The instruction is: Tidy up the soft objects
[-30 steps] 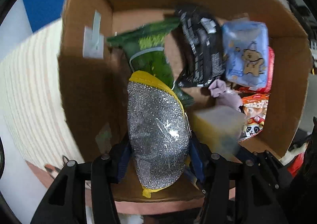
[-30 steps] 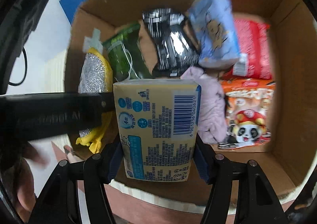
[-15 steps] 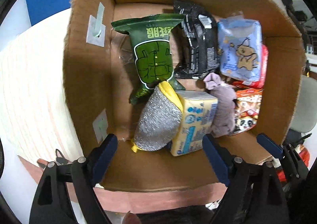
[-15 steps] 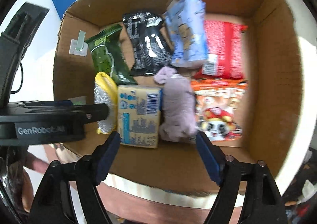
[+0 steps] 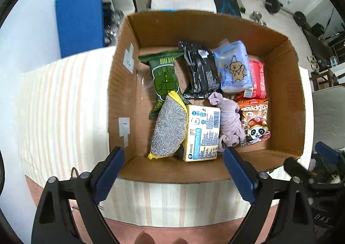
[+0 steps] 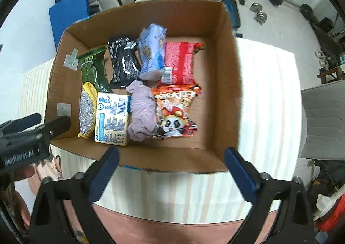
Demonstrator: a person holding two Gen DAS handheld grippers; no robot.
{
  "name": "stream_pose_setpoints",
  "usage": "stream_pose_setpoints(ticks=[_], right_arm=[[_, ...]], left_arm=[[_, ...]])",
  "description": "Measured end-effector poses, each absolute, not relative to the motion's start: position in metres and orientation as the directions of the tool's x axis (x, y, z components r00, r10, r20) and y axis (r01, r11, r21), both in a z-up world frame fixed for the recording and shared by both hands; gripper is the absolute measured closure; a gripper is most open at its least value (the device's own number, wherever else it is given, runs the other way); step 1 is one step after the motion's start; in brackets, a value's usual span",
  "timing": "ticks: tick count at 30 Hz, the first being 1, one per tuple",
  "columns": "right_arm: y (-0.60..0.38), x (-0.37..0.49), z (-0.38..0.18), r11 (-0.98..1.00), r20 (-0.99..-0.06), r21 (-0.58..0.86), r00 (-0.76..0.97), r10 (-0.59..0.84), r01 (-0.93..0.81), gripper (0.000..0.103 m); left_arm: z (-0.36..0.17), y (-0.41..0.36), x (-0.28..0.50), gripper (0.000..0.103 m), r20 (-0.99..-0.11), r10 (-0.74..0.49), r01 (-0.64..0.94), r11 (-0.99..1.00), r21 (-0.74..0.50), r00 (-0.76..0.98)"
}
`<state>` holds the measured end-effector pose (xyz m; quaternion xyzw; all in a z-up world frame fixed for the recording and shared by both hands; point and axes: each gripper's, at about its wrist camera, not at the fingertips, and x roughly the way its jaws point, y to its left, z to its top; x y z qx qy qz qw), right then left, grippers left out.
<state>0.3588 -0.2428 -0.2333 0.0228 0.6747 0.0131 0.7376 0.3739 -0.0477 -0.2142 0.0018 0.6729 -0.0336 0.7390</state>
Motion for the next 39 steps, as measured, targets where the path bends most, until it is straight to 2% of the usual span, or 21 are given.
stream_pose_setpoints(ticks=[6, 16, 26, 39], right_arm=[[-0.251, 0.346, -0.219, 0.999, -0.987, 0.006, 0.159, -0.001, 0.043, 0.000], [-0.255, 0.331, -0.189, 0.999, -0.974, -0.002, 0.224, -0.013, 0.052, 0.000], [-0.259, 0.275, -0.118, 0.999, -0.942, 0.014, 0.335, 0.000, 0.040, 0.000], [-0.267, 0.171, -0.027, 0.999, -0.896, 0.044, 0.443, 0.040, -0.002, 0.000]], left_arm=[[-0.195, -0.052, 0.360, 0.005, -0.981, -0.022, 0.047, 0.999, -0.013, 0.191], [-0.152, -0.049, 0.339, 0.003, -0.963, -0.067, 0.022, 0.998, -0.063, 0.260], [-0.078, -0.055, 0.279, 0.003, -0.914, -0.001, 0.006, 1.000, 0.002, 0.406], [-0.005, -0.065, 0.188, 0.003, -0.878, -0.025, 0.040, 0.999, -0.007, 0.478]])
